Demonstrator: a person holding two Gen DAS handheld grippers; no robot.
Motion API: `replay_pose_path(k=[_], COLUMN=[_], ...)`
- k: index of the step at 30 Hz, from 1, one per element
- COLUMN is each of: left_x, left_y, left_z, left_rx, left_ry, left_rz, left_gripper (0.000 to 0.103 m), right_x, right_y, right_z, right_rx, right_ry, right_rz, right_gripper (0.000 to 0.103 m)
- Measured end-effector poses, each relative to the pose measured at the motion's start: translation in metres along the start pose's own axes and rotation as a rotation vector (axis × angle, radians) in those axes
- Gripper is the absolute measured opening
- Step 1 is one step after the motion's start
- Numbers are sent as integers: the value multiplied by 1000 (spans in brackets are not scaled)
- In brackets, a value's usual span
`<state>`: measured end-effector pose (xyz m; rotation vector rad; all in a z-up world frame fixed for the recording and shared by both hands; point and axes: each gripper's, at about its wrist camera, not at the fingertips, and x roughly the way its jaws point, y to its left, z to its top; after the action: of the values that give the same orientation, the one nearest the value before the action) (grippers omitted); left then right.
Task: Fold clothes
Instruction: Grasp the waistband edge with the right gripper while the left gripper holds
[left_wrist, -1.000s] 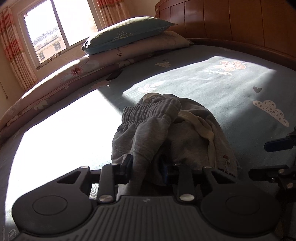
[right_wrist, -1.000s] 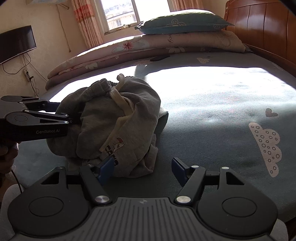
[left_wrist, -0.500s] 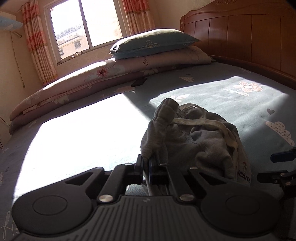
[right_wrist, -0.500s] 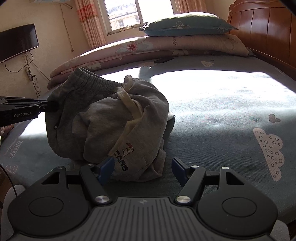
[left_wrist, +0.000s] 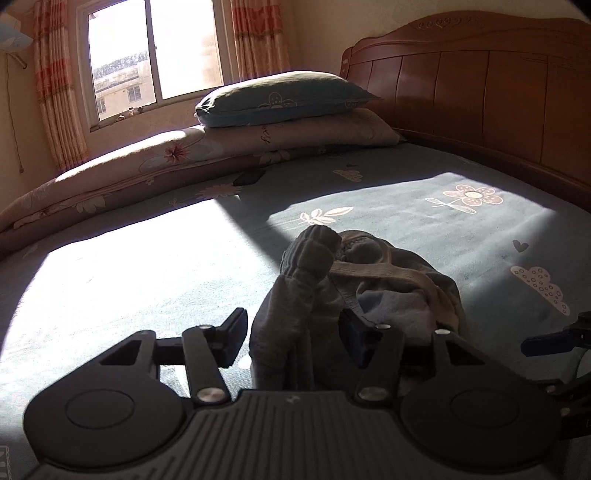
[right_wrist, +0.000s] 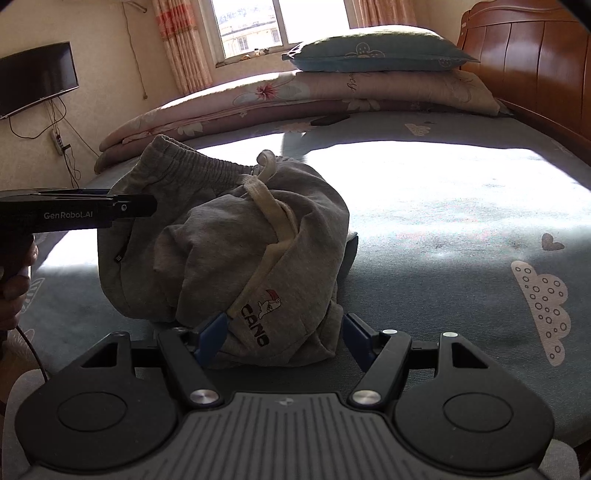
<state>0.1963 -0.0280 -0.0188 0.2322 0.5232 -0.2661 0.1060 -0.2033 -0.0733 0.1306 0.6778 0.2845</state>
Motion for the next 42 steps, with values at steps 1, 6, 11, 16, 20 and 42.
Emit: replay_pose_path(k=[1,6,11,16,20,42], left_x=[6,30,-10,-67,-94,-70], left_y=[-1,6,29,69,91,125], left_z=[3,5,-8,-25,-50,-96], left_rx=[4,-56,-112,-186,-274,-441], left_ry=[6,89,36,16,46,154], left_rz=[12,39,76,124,166,216], left_gripper=[56,6,5,5,5,10], right_x=[1,3,0,2,3,29], right_y=[-1,-2,-4,-5,-2,80], right_z=[1,1,3,7,12,16], right_rx=[6,8,5,13,3,-301], right_ry=[2,8,-3,2,-4,221], right_rz=[-1,-6,-14,-10,1,424], right_gripper=[73,73,73,73,73,47])
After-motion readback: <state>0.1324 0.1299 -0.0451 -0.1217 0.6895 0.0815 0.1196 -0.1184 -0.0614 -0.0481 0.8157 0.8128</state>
